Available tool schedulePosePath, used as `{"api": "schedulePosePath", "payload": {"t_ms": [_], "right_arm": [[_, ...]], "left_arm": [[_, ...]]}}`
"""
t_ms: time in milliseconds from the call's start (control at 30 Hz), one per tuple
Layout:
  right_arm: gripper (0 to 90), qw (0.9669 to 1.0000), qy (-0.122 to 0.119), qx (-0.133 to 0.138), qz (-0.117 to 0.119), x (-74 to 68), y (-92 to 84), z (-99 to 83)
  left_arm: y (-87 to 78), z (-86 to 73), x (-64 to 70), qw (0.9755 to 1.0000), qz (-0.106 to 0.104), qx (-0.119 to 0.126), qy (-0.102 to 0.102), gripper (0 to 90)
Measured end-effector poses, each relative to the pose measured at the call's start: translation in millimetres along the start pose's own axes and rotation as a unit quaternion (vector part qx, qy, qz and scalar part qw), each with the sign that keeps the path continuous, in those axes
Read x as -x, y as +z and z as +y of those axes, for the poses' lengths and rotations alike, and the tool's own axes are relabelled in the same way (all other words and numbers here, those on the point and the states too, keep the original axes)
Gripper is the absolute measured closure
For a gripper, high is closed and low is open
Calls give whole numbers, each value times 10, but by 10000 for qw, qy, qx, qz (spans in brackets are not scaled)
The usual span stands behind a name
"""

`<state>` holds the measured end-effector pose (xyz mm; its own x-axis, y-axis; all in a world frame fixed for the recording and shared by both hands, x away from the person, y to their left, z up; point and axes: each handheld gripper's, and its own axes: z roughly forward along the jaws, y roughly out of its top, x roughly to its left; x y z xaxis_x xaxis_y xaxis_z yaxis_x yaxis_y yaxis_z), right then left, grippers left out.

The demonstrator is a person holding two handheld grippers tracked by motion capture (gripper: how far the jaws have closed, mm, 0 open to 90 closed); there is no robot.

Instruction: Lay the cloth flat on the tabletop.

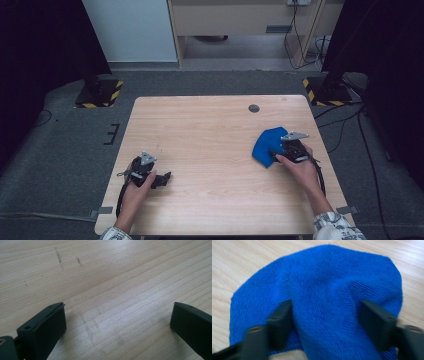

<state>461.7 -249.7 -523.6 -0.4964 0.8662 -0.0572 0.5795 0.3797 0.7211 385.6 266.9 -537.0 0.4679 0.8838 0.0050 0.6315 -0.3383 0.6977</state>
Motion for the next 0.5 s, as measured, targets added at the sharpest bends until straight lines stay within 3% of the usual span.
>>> {"api": "schedulePosePath", "payload": {"t_ms": [33, 67, 100, 133, 233, 300, 500], "right_arm": [[512, 10000, 68, 57, 1, 20, -14, -7], [568, 9999, 73, 98, -19, 26, -20, -13], [568, 9999, 73, 98, -19, 26, -20, -13], [639, 9998, 75, 174, -64, 15, -22, -30], [680, 9997, 85, 222, -37, 3, -43, -20], [692, 9992, 199, 310, 167, -40, -91, 2], [694, 9975, -116, 434, 552, -387, -235, 96]], "left_arm": [[-1, -1, 2, 10000, 2, 0, 1, 0], [-3, -3, 8, 10000, 10, -1, 0, 0], [-3, -3, 8, 10000, 10, -1, 0, 0], [-4, -3, 10, 10000, 11, 0, 2, 0], [-5, -3, 10, 10000, 8, 2, 6, 0], [-9, -5, 12, 10000, -10, 23, 7, 6], [-27, 5, 52, 9999, -94, 67, 33, 47]]}}
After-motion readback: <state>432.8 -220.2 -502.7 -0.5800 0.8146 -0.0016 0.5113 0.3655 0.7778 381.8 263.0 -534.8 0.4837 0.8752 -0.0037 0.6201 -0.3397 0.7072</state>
